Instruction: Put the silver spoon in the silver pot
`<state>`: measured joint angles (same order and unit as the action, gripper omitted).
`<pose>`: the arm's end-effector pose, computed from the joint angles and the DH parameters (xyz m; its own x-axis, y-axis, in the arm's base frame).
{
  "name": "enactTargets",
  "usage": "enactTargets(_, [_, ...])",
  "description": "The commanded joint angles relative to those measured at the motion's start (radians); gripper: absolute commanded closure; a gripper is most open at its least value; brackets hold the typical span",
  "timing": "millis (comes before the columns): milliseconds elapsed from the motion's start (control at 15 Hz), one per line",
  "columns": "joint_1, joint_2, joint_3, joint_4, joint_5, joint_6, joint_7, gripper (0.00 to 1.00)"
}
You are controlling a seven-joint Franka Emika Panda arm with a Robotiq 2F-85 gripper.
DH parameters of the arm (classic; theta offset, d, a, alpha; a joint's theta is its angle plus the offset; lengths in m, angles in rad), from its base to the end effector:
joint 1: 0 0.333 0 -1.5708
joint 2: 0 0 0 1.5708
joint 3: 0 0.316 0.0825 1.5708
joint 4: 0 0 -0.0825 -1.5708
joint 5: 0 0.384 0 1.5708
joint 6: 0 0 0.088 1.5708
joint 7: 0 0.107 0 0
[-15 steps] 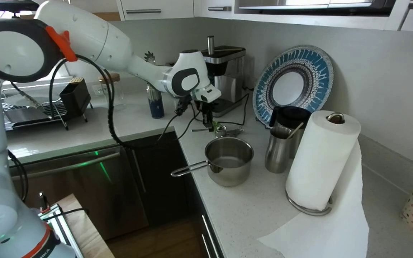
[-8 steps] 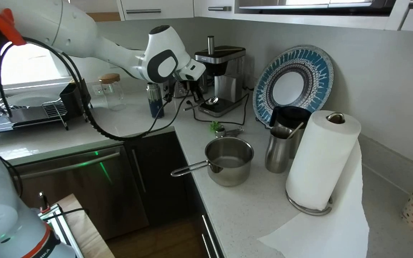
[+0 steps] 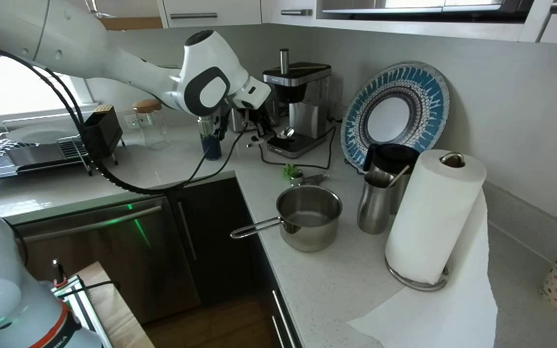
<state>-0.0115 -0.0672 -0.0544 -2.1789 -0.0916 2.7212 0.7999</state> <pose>0.5651 -0.0344 0.4893 0.5592 -0.6960 0.4504 -0.6022 -0.7144 -0.3563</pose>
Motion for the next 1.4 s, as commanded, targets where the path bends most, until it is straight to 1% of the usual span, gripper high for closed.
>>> enactTargets(0, [-0.071,0.036,-0.024,0.049,-0.238,-0.021,0.238,0.98])
enactTargets(133, [-0.098,0.034,-0.050,0.062,-0.279,-0.118,0.287,0.98])
enactTargets(200, [-0.115,0.041,-0.055,0.073,-0.225,-0.180,0.246,0.98])
enactTargets(333, [-0.120,0.060,-0.075,0.083,-0.042,-0.252,0.136,0.98])
enactTargets(400, [-0.117,0.063,-0.079,0.073,0.054,-0.229,0.096,0.98])
enactTargets(467, [-0.118,0.065,-0.081,0.081,0.135,-0.232,0.064,0.98])
enactTargets(600, [-0.122,0.065,-0.085,0.104,0.296,-0.273,-0.011,0.98])
enactTargets(733, [-0.145,0.074,-0.109,0.143,0.449,-0.373,-0.108,0.98])
enactTargets(800, [-0.158,0.073,-0.124,0.160,0.499,-0.447,-0.145,0.98])
enactTargets(933, [-0.185,0.077,-0.153,0.189,0.532,-0.558,-0.163,0.98])
enactTargets(1067, [-0.213,0.091,-0.183,0.217,0.523,-0.639,-0.145,0.98])
enactTargets(1333, [-0.248,0.143,-0.217,0.251,0.519,-0.731,-0.117,0.98])
